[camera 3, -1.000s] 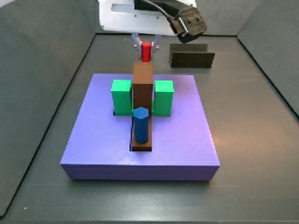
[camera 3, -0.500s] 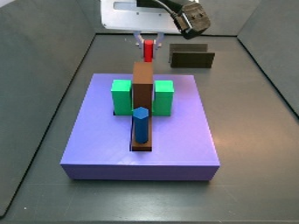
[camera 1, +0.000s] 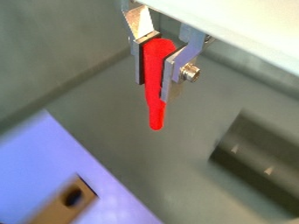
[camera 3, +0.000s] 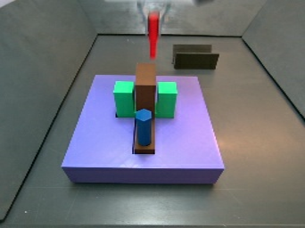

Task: Pick up the red object. Move up. Move to above the board. Insert the red object.
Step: Move to above the board.

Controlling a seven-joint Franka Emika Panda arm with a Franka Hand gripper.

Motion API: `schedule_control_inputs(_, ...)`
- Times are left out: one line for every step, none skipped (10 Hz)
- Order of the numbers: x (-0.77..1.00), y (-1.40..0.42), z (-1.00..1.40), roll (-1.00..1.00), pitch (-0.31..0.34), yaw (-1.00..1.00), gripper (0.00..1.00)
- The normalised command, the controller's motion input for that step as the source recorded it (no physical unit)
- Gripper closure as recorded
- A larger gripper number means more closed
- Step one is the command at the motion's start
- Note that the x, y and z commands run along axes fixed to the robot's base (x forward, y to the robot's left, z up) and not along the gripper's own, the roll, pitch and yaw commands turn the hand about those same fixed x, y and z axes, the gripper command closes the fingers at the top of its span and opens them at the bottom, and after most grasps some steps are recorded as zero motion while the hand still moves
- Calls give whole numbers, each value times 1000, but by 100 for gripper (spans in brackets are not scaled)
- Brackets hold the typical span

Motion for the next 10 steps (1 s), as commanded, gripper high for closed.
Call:
schedule_control_inputs(-42,-8,1400,-32,34,-12,100)
schedule_control_inputs(24,0,1400,-41,35,-7,100)
schedule_control_inputs(52,-9,1400,-34,62,-5,100)
schedule_control_inputs(9,0,622,-20,93,-7,100)
schedule_control_inputs(18,0,347,-21,71,-11,100)
schedule_control_inputs(-38,-1400,372,-79,231,152,100)
schedule_control_inputs(-49,-1400,361,-76,240,151,100)
schedule_control_inputs(-23,-1400,370,29,189,87,100)
schedule_control_inputs(8,-1400,366,9,169,55,100)
schedule_control_inputs(40,-887,226,25,153,29,100)
